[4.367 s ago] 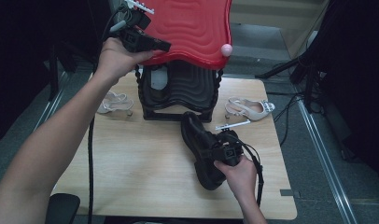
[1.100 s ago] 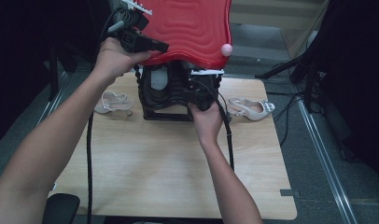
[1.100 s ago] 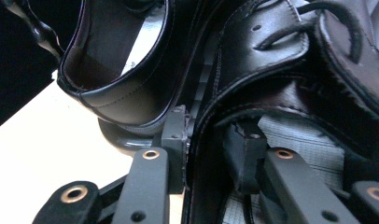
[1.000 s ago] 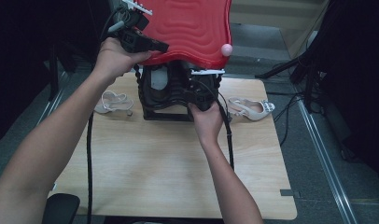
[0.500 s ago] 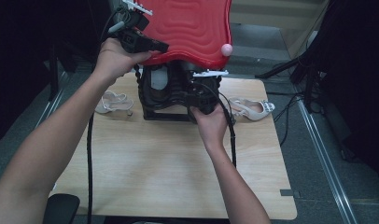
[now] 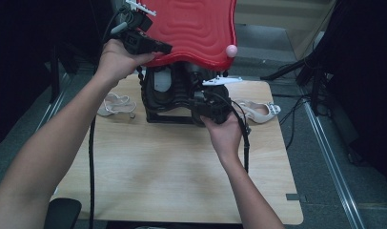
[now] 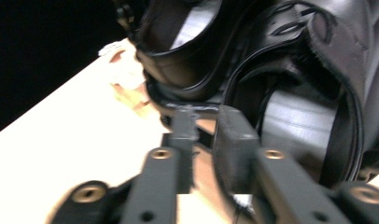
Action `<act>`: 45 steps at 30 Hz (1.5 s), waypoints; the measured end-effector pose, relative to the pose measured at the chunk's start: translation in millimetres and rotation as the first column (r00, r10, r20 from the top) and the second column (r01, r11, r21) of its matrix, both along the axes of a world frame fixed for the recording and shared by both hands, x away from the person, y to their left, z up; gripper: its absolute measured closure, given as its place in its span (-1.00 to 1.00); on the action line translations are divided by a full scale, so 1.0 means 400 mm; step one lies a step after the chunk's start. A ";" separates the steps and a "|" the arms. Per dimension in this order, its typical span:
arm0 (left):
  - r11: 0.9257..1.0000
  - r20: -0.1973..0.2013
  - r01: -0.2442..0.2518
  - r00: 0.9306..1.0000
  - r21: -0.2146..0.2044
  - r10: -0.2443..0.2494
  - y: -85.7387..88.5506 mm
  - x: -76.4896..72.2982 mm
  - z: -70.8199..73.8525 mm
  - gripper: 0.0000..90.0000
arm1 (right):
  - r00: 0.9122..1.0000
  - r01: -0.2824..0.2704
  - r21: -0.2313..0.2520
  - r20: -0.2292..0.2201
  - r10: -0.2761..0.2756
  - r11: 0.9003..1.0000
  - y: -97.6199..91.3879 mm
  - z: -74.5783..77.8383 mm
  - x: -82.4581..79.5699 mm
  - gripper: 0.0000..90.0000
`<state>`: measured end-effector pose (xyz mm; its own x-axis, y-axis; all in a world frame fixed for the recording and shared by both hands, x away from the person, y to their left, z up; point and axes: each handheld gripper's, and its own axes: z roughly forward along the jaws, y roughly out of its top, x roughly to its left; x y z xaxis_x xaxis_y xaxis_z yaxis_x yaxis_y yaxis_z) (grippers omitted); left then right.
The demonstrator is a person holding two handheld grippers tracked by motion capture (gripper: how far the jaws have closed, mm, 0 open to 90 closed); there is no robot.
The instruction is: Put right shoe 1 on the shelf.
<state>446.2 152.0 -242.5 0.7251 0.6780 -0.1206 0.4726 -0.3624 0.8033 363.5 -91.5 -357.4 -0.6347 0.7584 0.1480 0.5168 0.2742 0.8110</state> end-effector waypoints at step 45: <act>1.000 0.005 0.004 1.000 0.012 -0.004 -0.002 -0.001 0.000 1.00 | 0.999 0.036 -0.061 -0.030 -0.038 0.998 -0.097 -0.112 -0.031 1.00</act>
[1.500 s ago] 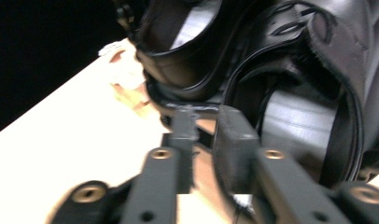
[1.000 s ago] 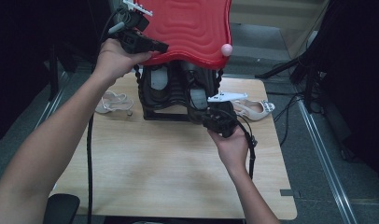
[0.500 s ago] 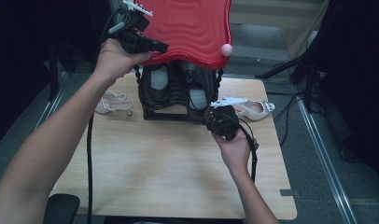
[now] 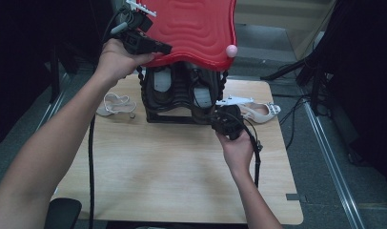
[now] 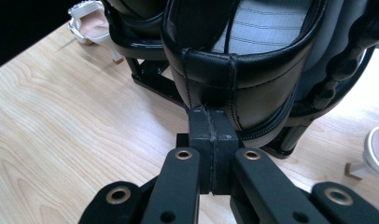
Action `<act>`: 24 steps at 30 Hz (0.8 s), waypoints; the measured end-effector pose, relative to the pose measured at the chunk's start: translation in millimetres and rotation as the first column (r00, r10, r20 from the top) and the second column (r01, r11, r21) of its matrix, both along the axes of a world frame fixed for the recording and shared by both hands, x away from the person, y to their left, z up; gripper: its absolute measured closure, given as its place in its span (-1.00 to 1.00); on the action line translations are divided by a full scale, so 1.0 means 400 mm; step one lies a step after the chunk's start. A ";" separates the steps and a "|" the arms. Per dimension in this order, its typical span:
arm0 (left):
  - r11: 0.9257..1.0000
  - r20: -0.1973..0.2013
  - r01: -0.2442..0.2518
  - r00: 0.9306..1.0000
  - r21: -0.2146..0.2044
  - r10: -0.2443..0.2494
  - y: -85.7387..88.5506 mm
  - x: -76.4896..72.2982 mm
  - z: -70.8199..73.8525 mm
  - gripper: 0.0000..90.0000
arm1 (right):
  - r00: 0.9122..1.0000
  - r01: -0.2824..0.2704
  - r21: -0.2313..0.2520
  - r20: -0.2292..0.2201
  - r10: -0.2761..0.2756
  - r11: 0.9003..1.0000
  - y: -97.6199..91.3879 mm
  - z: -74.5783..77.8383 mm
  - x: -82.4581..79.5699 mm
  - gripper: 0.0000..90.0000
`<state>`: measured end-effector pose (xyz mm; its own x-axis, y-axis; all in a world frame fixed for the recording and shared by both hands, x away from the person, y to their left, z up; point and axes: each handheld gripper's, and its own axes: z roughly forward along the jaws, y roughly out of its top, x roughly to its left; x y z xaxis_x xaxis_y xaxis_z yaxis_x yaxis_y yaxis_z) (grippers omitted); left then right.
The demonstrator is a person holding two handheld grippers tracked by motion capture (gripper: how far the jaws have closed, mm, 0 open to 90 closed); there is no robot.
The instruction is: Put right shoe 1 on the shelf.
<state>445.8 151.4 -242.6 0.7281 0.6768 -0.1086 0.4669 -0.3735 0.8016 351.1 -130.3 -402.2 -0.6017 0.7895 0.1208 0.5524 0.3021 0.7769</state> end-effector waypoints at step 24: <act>1.000 0.006 -0.020 1.000 0.002 0.020 -0.004 -0.001 -0.001 1.00 | 0.997 -0.051 0.091 0.068 0.045 0.995 0.017 0.083 0.014 0.62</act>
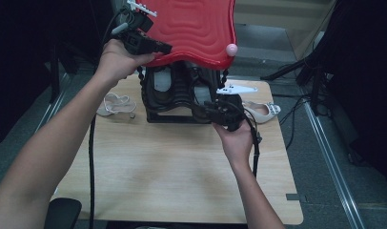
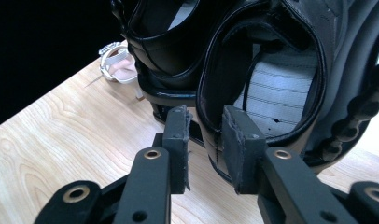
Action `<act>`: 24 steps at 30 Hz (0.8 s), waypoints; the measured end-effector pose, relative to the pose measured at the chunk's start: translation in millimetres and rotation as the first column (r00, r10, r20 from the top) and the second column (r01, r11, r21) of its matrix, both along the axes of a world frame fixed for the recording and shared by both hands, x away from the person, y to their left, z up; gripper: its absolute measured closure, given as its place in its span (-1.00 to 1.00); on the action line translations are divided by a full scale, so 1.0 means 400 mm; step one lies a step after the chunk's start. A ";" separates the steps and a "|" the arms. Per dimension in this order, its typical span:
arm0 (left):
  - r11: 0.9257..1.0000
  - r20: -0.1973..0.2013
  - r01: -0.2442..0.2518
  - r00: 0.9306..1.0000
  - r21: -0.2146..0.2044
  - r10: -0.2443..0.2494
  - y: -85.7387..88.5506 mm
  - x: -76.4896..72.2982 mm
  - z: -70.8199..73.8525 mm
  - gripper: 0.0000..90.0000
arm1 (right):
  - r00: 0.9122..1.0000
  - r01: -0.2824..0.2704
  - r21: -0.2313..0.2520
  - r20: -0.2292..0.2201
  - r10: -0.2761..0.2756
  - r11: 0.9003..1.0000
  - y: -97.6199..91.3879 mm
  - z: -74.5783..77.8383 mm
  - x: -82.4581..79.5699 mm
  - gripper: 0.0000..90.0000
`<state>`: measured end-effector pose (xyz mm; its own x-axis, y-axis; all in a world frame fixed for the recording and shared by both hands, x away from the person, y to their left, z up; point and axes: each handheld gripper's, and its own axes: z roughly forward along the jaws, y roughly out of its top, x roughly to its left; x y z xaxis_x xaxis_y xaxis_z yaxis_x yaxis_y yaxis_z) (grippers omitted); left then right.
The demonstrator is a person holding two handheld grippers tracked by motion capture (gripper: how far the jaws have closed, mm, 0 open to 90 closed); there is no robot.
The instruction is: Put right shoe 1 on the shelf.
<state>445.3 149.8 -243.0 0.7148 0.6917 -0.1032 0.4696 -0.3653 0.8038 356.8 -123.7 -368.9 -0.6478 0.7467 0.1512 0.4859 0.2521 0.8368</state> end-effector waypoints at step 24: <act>1.000 0.008 0.000 1.000 0.000 0.000 0.001 -0.003 -0.002 1.00 | 1.000 0.020 -0.095 0.003 -0.020 0.995 0.095 -0.035 0.043 0.95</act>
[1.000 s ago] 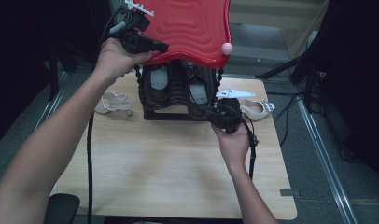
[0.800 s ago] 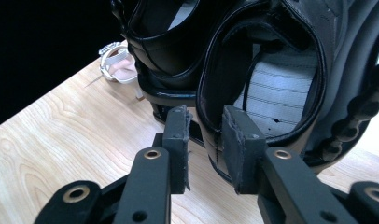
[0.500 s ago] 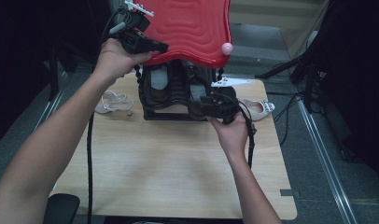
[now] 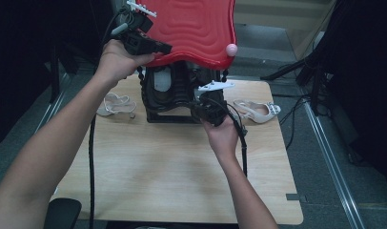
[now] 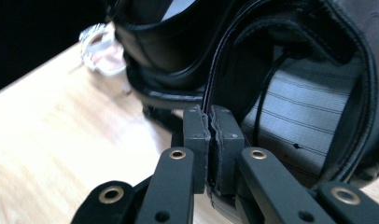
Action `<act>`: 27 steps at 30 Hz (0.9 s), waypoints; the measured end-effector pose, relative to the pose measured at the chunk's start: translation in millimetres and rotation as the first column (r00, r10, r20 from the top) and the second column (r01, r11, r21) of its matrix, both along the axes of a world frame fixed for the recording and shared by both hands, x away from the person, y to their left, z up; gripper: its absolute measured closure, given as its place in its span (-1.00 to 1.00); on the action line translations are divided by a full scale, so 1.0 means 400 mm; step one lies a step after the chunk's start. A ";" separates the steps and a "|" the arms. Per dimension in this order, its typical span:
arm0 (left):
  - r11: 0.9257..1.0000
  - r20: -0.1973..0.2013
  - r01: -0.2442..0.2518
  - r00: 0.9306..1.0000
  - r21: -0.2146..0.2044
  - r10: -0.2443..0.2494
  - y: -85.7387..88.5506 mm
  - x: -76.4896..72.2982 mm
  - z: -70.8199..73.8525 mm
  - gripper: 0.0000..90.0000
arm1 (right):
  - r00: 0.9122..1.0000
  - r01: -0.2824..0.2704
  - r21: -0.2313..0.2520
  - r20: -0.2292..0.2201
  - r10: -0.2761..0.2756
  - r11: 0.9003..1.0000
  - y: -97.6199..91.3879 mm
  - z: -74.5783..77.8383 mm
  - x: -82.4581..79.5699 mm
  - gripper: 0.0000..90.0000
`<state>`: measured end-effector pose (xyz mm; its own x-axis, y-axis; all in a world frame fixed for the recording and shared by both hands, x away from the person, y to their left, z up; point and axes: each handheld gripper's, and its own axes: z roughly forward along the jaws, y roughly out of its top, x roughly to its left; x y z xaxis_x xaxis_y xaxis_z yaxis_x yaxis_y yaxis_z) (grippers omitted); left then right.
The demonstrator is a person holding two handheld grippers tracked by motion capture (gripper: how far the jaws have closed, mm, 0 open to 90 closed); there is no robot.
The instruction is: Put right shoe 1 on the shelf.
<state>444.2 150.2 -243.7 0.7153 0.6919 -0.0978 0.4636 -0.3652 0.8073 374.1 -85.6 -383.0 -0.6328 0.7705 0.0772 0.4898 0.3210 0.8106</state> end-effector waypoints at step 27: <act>1.000 0.005 0.006 1.000 0.005 -0.006 0.001 0.000 0.000 1.00 | 0.987 0.117 0.054 0.101 -0.122 0.992 0.022 0.029 0.077 0.93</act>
